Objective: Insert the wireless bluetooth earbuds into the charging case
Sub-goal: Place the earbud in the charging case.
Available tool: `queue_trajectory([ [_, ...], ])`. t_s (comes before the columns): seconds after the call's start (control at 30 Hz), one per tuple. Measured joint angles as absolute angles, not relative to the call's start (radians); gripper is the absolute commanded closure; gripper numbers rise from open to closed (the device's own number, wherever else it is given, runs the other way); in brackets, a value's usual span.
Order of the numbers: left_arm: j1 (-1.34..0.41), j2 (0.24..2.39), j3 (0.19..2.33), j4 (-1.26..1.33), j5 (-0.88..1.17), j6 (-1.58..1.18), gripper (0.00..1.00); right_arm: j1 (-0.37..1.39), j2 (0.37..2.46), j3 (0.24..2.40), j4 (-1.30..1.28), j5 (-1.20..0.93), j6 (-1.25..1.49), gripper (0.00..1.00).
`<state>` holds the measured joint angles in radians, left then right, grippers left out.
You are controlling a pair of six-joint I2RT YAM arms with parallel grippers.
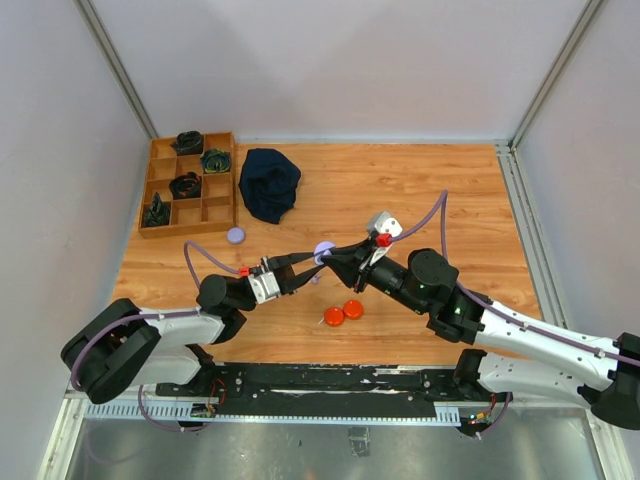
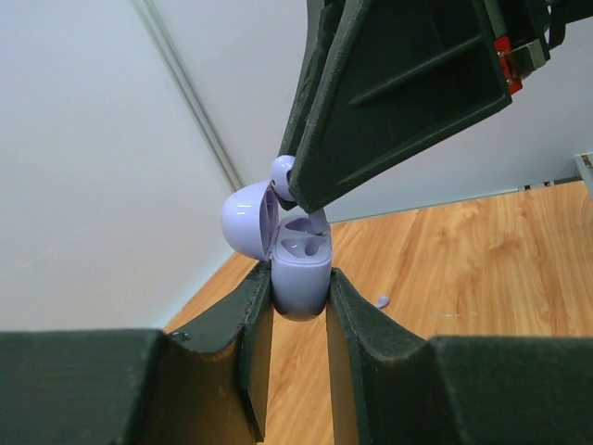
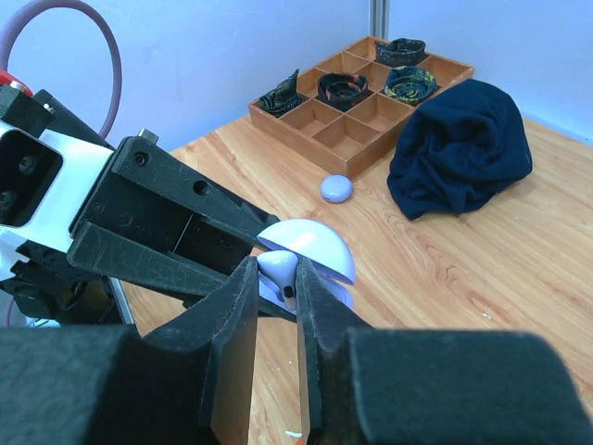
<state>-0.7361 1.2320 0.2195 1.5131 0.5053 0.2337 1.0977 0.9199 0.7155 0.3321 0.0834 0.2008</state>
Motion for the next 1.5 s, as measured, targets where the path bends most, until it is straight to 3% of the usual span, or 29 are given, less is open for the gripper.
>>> queue_trajectory([
  [0.6,-0.736,1.230,0.225,1.511,0.514,0.218,1.00,1.098,0.944,0.715,0.367,0.034,0.129,0.89],
  [1.1,-0.736,1.230,0.226,1.496,0.513,0.202,1.00,1.098,0.948,0.715,0.345,0.049,0.086,0.84],
  [1.17,-0.736,1.231,0.226,1.489,0.512,0.198,1.00,1.098,0.948,0.715,0.338,0.053,0.081,0.79],
  [1.3,-0.736,1.231,0.231,1.475,0.510,0.189,1.00,1.098,0.948,0.715,0.325,0.056,0.072,0.61],
  [1.5,-0.736,1.231,0.245,1.445,0.513,0.192,1.00,1.098,0.944,0.742,0.269,0.061,0.052,0.46],
])
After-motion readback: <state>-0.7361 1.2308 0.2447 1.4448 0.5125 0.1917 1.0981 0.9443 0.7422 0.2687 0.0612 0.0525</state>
